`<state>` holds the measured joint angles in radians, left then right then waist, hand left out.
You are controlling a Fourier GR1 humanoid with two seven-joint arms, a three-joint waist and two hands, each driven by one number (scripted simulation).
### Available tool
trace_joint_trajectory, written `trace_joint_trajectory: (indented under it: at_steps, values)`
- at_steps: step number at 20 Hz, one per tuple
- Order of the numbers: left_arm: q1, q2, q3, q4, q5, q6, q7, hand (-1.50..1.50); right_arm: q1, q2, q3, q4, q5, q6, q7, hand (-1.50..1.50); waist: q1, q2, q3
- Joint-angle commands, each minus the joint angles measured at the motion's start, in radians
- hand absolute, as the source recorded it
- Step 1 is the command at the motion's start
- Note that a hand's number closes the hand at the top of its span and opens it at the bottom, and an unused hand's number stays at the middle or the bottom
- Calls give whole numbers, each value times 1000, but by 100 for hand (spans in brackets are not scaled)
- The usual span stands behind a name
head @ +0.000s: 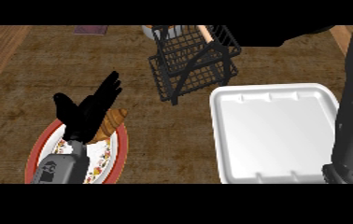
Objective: Pick the squash from the tray and place it in the tiered basket
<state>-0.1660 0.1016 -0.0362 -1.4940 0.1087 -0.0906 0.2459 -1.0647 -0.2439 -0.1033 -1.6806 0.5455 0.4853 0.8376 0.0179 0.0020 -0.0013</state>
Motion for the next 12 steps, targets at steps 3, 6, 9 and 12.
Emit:
trace_joint_trajectory:
  at_steps: [3,6,9,12]
  values:
    - [-63,14,32,29,15,-8,32,0,-109,74,45,255,102,-175,-65,150,-2,1,0]
    - [-66,21,47,57,22,-25,-5,0,-179,105,29,413,113,-255,-131,150,3,4,0]
    - [-29,20,31,9,24,-29,29,0,-165,101,13,537,117,-329,-278,150,5,3,1]
    - [-19,-34,-14,28,-41,26,-31,0,-159,190,42,644,154,-434,-294,150,7,5,1]
